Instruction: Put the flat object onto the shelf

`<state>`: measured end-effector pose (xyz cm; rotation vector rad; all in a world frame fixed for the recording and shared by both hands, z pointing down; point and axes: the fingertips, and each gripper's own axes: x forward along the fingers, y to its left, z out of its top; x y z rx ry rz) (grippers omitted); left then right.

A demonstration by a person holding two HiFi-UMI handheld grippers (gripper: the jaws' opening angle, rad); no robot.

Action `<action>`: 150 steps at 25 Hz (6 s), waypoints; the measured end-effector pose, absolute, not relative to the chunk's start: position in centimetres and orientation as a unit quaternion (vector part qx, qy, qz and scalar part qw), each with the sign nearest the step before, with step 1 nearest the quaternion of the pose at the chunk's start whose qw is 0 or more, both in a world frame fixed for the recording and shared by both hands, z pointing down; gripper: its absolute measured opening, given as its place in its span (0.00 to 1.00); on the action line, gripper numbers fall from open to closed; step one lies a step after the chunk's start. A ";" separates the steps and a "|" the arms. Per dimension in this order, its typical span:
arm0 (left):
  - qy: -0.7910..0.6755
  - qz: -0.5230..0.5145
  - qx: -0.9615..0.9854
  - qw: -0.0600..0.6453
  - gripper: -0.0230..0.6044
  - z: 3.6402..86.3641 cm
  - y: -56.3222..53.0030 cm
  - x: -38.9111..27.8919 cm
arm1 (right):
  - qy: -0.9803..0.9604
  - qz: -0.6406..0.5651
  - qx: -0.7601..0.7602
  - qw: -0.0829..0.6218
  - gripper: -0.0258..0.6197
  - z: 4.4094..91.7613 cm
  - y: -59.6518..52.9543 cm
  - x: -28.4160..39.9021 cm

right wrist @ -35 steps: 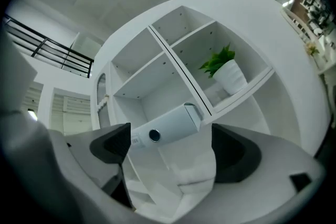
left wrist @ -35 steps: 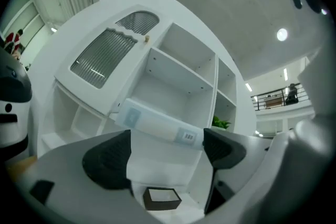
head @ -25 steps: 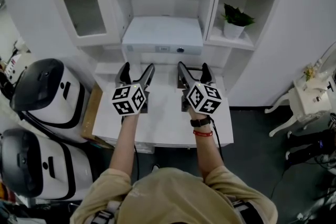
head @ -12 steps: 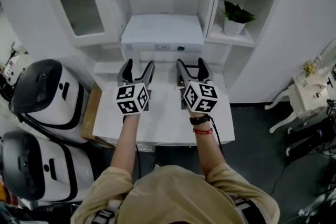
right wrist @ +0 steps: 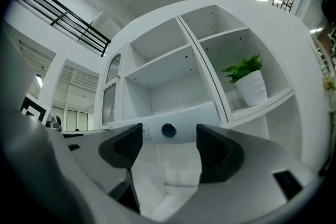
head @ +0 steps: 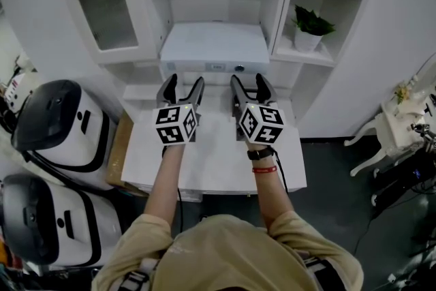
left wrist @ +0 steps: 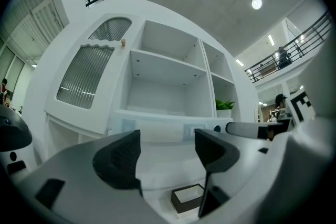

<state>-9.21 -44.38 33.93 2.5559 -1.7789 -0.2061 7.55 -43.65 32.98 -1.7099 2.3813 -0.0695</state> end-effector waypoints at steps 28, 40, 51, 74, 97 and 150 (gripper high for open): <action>-0.557 -0.068 0.827 0.025 0.55 33.7 -50.7 -9.6 | 0.790 -0.018 -0.603 0.109 0.52 32.3 -49.2 7.8; -0.553 -0.067 0.830 0.033 0.53 33.5 -53.4 -9.8 | 0.784 -0.017 -0.611 0.110 0.51 32.2 -52.2 7.8; -0.543 -0.057 0.837 0.040 0.53 33.5 -55.9 -9.7 | 0.777 -0.028 -0.619 0.109 0.51 32.2 -54.8 7.9; -0.564 -0.039 0.825 0.017 0.53 33.7 -57.5 -9.5 | 0.775 -0.029 -0.623 0.097 0.48 32.0 -55.7 7.8; -0.578 -0.029 0.815 0.014 0.36 39.3 -45.2 -6.5 | 0.800 -0.016 -0.599 0.023 0.36 39.1 -45.2 9.8; -0.640 0.038 0.765 0.062 0.08 57.9 -20.9 -2.2 | 0.820 -0.079 -0.564 -0.052 0.09 57.4 -23.7 17.2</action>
